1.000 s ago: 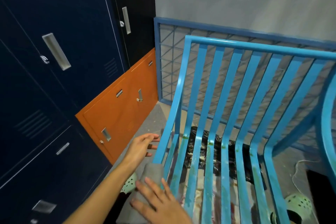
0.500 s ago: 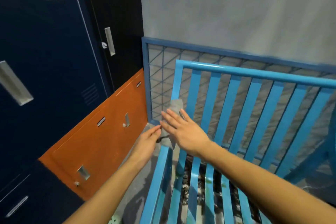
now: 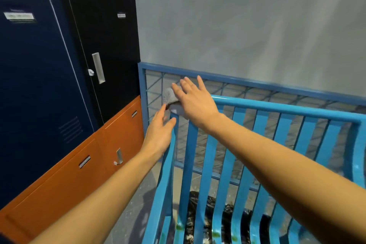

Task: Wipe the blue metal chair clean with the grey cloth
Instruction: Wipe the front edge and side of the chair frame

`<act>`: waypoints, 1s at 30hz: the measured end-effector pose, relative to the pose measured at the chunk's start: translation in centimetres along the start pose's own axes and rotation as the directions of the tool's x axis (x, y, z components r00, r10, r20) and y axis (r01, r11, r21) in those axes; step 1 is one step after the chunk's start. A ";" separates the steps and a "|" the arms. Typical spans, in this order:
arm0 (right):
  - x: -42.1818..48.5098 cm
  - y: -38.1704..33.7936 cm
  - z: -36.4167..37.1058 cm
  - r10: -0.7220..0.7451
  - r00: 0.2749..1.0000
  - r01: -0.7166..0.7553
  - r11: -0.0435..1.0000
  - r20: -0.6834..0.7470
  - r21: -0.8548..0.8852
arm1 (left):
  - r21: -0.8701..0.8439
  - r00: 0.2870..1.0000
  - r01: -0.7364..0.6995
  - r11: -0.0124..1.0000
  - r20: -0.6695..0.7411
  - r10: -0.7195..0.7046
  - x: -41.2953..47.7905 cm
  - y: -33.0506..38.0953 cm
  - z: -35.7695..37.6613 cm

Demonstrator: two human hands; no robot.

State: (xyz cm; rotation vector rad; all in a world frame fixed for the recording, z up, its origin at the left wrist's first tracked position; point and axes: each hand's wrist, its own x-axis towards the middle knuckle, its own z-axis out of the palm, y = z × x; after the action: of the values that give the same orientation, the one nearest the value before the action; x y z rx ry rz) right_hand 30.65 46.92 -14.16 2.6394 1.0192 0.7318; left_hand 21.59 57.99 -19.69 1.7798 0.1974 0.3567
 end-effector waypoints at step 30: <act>-34.8 -32.2 -6.5 0.073 0.950 -0.312 0.180 0.303 0.933 | 0.009 0.823 0.568 0.823 -0.013 -0.568 -30.7 -7.7 -10.7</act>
State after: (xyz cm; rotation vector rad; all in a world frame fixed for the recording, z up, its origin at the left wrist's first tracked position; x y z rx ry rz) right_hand -13.15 47.24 -33.41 3.8682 1.3992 -0.4679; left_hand -10.45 59.74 -29.08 1.6385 0.7231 -0.0710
